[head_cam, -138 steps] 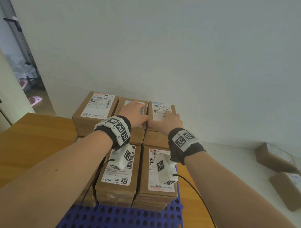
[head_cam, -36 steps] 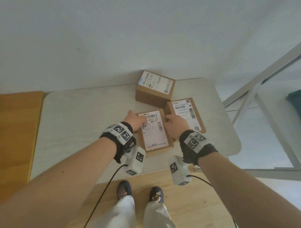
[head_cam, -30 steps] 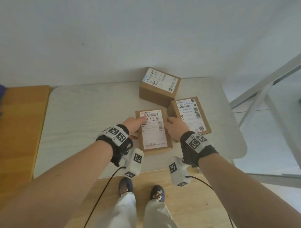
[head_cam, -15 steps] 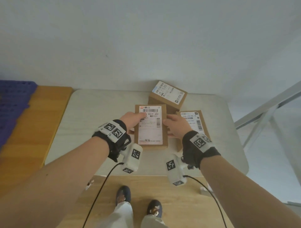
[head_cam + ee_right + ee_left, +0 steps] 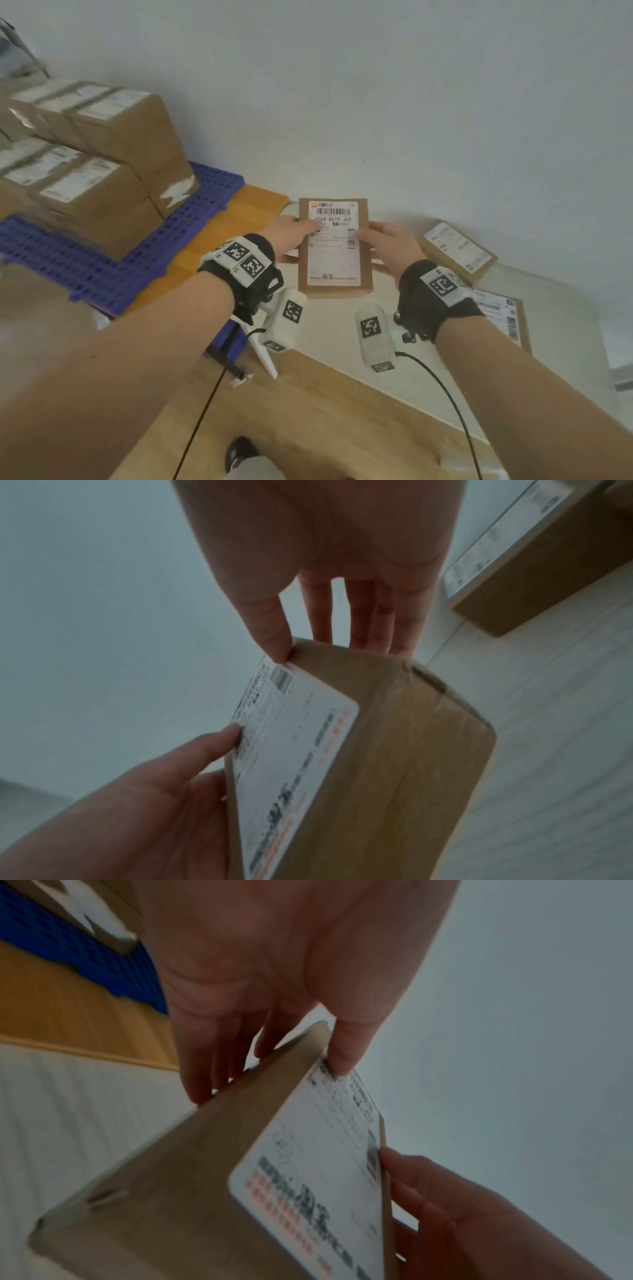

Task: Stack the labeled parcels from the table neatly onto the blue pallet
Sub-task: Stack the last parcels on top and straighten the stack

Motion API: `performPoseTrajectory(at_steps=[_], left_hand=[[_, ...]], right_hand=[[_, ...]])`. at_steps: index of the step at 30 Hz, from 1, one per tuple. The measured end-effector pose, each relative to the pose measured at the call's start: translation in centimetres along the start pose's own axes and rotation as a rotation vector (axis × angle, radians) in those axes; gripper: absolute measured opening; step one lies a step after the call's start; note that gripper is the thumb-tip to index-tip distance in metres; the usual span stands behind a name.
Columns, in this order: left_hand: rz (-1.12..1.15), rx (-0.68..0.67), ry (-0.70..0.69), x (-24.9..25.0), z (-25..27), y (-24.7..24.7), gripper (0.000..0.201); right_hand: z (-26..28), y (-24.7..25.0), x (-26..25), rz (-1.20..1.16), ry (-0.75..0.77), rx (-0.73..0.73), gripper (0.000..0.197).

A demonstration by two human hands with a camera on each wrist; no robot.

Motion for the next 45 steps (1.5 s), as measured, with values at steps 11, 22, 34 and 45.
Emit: performPoseTrajectory(at_steps=[11, 22, 34, 45], left_hand=[[0.062, 0.302, -0.182, -3.4, 6.5, 16.7, 0.019], [0.077, 0.43, -0.305, -9.5, 11.4, 38.6, 0.041], [0.141, 0.45, -0.404, -13.4, 11.6, 54.5, 0.031], [0.115, 0.436, -0.416, -10.8, 2.4, 66.0, 0.035]], right_hand=[[4.3, -16.3, -6.1, 0.048, 0.144, -0.152, 0.041], [9.3, -37.9, -11.2, 0.045, 0.211, -0.198, 0.04], [9.0, -54.3, -14.6, 0.055, 0.261, -0.233, 0.054], [-0.2, -64.3, -19.9, 0.031, 0.301, -0.213, 0.055]])
Point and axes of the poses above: each hand's wrist, its own z-axis away from the middle knuckle, its own y-axis out of the back of the hand, x = y × z, the point moved 1 cm from there along -z, towards the middle knuckle, and after that the axes turned 1 degree about x, right-handed, at the moved point
